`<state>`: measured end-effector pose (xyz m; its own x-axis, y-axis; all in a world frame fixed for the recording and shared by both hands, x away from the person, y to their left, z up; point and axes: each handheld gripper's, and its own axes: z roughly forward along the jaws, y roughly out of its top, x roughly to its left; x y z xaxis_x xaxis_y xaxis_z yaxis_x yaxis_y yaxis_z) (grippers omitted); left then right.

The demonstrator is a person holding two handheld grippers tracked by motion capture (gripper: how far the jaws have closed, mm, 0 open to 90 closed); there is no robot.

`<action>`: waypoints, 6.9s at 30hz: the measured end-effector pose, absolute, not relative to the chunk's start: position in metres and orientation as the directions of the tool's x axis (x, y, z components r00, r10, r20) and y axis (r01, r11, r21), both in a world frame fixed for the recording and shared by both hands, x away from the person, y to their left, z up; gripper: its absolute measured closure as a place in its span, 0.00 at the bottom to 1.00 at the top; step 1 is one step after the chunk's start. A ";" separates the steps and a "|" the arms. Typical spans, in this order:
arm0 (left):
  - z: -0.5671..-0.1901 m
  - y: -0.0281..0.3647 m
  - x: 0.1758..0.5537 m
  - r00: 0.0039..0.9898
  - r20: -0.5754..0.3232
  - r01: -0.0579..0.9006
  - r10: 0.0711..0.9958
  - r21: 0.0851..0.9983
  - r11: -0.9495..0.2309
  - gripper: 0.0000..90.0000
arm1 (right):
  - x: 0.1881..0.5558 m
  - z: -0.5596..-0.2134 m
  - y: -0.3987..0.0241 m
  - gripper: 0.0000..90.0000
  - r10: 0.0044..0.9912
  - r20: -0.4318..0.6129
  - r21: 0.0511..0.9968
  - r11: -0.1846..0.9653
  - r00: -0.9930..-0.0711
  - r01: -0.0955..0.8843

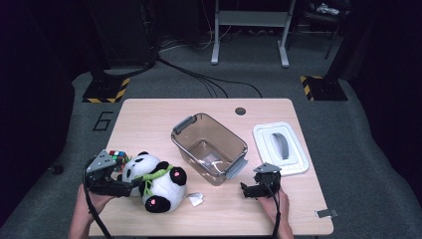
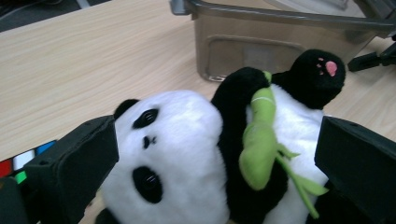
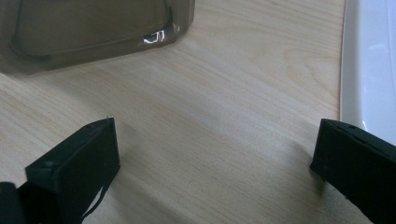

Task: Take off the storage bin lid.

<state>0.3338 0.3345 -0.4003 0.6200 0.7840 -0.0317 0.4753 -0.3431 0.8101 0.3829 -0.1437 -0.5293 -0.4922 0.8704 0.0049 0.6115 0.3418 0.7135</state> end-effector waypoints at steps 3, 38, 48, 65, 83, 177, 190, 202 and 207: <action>-0.401 0.326 0.337 0.630 -0.032 0.474 0.776 0.807 -0.352 0.00 | 0.383 -0.529 -0.144 0.00 0.871 0.005 0.714 0.341 -0.492 0.612; -0.441 0.282 0.350 0.713 -0.050 0.487 0.700 0.753 -0.443 0.80 | 0.383 -0.529 -0.145 0.00 0.868 -0.003 0.714 0.350 -0.497 0.607; -0.435 0.291 0.345 0.735 -0.045 0.459 0.677 0.768 -0.447 0.83 | 0.383 -0.529 -0.145 0.00 0.866 -0.006 0.713 0.354 -0.499 0.605; -0.399 0.302 0.338 0.757 -0.026 0.406 0.653 0.801 -0.439 0.83 | 0.383 -0.529 -0.145 0.00 0.866 -0.006 0.713 0.354 -0.500 0.605; -0.337 0.304 0.339 0.774 0.064 0.314 0.630 0.825 -0.469 0.83 | 0.383 -0.529 -0.145 0.00 0.867 -0.002 0.714 0.350 -0.498 0.607; -0.345 0.127 0.473 0.888 0.037 0.251 0.458 0.795 -0.552 0.81 | 0.383 -0.529 -0.144 0.00 0.875 0.009 0.715 0.332 -0.484 0.615; -0.345 0.129 0.472 0.841 0.036 0.317 0.540 0.777 -0.544 0.28 | 0.383 -0.529 -0.145 0.00 0.873 0.006 0.716 0.336 -0.487 0.611; -0.367 0.116 0.479 0.826 -0.024 0.420 0.563 0.693 -0.586 0.16 | 0.383 -0.529 -0.144 0.00 0.877 0.009 0.717 0.329 -0.480 0.615; -0.373 0.111 0.477 0.821 -0.031 0.440 0.570 0.670 -0.598 0.18 | 0.383 -0.529 -0.144 0.00 0.877 0.009 0.717 0.329 -0.480 0.615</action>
